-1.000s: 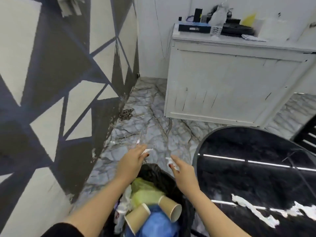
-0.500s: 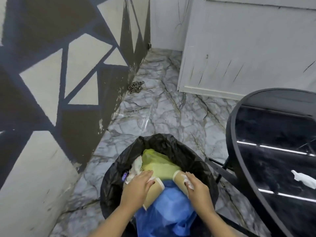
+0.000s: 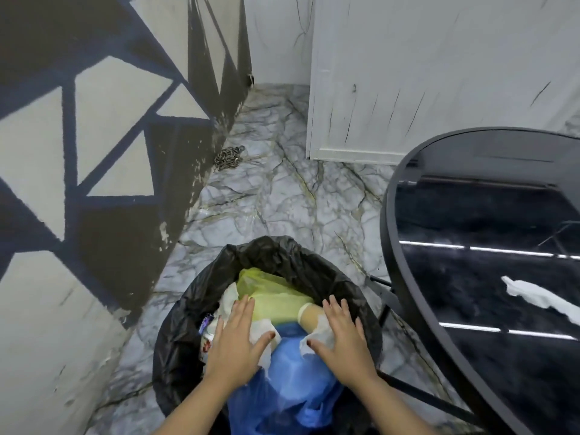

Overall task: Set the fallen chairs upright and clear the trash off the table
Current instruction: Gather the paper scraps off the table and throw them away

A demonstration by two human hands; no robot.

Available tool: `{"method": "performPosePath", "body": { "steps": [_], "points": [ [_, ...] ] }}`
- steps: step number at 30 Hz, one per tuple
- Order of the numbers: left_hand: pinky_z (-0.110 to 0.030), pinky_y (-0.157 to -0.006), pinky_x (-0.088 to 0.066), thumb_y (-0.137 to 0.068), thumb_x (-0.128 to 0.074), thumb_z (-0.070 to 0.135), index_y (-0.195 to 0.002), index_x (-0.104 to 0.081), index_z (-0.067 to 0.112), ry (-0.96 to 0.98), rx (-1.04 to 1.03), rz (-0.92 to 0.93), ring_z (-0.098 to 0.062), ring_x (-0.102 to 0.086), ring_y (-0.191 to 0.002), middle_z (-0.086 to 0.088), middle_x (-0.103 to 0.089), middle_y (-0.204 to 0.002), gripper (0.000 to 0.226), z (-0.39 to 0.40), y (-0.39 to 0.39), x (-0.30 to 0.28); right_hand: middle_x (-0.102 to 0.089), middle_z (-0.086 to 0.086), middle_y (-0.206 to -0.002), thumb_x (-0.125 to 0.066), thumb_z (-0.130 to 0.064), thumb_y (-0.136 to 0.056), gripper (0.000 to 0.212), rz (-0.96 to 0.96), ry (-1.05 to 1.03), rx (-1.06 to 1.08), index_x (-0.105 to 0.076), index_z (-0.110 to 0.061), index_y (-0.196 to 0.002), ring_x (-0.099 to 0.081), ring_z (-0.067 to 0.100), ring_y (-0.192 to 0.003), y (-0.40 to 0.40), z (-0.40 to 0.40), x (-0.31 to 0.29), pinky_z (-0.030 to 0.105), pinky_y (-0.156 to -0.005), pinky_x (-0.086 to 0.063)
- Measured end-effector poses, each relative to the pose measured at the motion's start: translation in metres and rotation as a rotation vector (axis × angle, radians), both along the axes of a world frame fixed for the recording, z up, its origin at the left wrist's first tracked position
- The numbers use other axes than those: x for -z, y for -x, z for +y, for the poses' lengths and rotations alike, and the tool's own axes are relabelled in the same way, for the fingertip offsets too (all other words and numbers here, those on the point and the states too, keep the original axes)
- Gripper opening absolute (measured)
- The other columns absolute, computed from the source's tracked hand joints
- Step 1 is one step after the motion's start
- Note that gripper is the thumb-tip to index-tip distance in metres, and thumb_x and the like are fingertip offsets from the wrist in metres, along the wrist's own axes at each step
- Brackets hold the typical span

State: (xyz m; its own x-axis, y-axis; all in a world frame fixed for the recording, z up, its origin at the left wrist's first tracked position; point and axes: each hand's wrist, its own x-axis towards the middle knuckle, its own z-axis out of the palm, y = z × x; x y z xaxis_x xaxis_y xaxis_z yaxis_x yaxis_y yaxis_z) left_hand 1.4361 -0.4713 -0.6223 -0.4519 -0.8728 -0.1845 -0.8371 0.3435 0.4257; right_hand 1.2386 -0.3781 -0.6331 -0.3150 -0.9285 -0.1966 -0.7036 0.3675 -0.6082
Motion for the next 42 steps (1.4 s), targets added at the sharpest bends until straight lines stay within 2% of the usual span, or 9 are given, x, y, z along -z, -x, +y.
{"method": "performPosePath", "body": {
  "steps": [4, 11, 16, 19, 23, 27, 34, 38, 42],
  "points": [
    [-0.035, -0.116, 0.004, -0.090, -0.033, 0.059, -0.149, -0.001, 0.023, 0.047, 0.009, 0.015, -0.007, 0.005, -0.145, 0.008, 0.004, -0.158, 0.075, -0.006, 0.019, -0.055, 0.011, -0.023, -0.147, -0.053, -0.047, -0.085, 0.077, -0.063, 0.129, -0.058, -0.010, -0.029, -0.146, 0.018, -0.001, -0.137, -0.006, -0.003, -0.060, 0.030, -0.112, 0.009],
    [-0.034, -0.117, 0.002, -0.094, -0.033, 0.050, -0.149, -0.001, 0.024, 0.161, 0.110, 0.069, -0.007, 0.004, -0.145, 0.008, 0.003, -0.158, 0.069, -0.015, 0.088, -0.180, 0.001, -0.024, -0.145, -0.050, -0.038, -0.089, 0.068, -0.172, 0.353, -0.098, -0.015, -0.026, -0.146, 0.010, -0.004, -0.136, 0.007, -0.013, -0.213, 0.025, -0.117, -0.003],
    [-0.034, -0.117, 0.004, -0.093, -0.035, 0.051, -0.148, 0.000, 0.024, 0.200, 0.202, 0.168, -0.007, 0.004, -0.145, 0.007, 0.002, -0.159, 0.071, -0.006, 0.160, -0.253, 0.003, -0.028, -0.145, -0.049, -0.040, -0.089, 0.070, -0.051, 0.472, 0.003, -0.011, -0.030, -0.146, 0.018, -0.016, -0.131, 0.063, 0.009, -0.300, 0.018, -0.112, 0.006],
    [-0.035, -0.118, 0.004, -0.091, -0.033, 0.056, -0.148, -0.002, 0.025, 0.231, 0.271, 0.225, -0.004, 0.004, -0.143, 0.008, -0.001, -0.159, 0.072, 0.011, 0.205, -0.282, -0.001, -0.026, -0.149, -0.050, -0.043, -0.089, 0.069, 0.019, 0.506, 0.121, -0.012, -0.029, -0.146, 0.014, -0.011, -0.135, 0.114, 0.042, -0.326, 0.021, -0.115, 0.004],
    [-0.035, -0.118, 0.005, -0.089, -0.033, 0.061, -0.148, -0.003, 0.028, 0.207, 0.334, 0.321, -0.005, 0.002, -0.144, 0.012, -0.003, -0.158, 0.074, 0.050, 0.253, -0.299, -0.005, -0.022, -0.151, -0.054, -0.041, -0.089, 0.071, 0.055, 0.493, 0.315, -0.013, -0.027, -0.145, 0.009, -0.005, -0.139, 0.178, 0.097, -0.330, 0.024, -0.117, -0.001],
    [-0.034, -0.117, 0.006, -0.084, -0.029, 0.070, -0.147, 0.001, 0.030, 0.178, 0.396, 0.320, 0.001, 0.013, -0.139, 0.015, 0.006, -0.157, 0.081, 0.103, 0.280, -0.285, -0.004, -0.014, -0.156, -0.054, -0.043, -0.088, 0.076, 0.085, 0.386, 0.487, -0.009, -0.024, -0.146, 0.010, -0.001, -0.139, 0.219, 0.152, -0.312, 0.026, -0.116, 0.003],
    [-0.040, -0.118, 0.002, -0.074, -0.025, 0.082, -0.147, 0.007, 0.024, 0.130, 0.352, 0.082, -0.016, 0.010, -0.146, 0.006, 0.012, -0.159, 0.098, 0.151, 0.303, -0.245, -0.001, -0.008, -0.157, -0.060, -0.044, -0.083, 0.086, -0.005, 0.275, 0.680, -0.008, -0.020, -0.146, 0.015, -0.003, -0.133, 0.236, 0.203, -0.278, 0.035, -0.119, -0.005],
    [-0.042, -0.117, 0.001, -0.036, 0.010, 0.096, -0.147, 0.011, 0.022, 0.088, 0.311, 0.012, -0.018, 0.010, -0.146, 0.001, 0.015, -0.158, 0.133, 0.157, 0.307, -0.231, 0.003, -0.009, -0.157, -0.061, -0.051, -0.079, 0.095, -0.005, 0.217, 0.728, -0.002, -0.020, -0.147, 0.016, -0.001, -0.136, 0.232, 0.208, -0.260, 0.033, -0.118, -0.007],
    [-0.045, -0.117, 0.005, -0.051, -0.015, 0.096, -0.145, 0.017, 0.022, 0.076, 0.377, -0.029, -0.016, 0.019, -0.143, -0.005, 0.019, -0.157, 0.124, 0.165, 0.302, -0.208, 0.005, -0.005, -0.158, -0.057, -0.059, -0.077, 0.101, 0.042, 0.152, 0.789, 0.001, -0.016, -0.146, 0.012, 0.008, -0.142, 0.235, 0.205, -0.246, 0.031, -0.116, -0.004]
  ]
}}
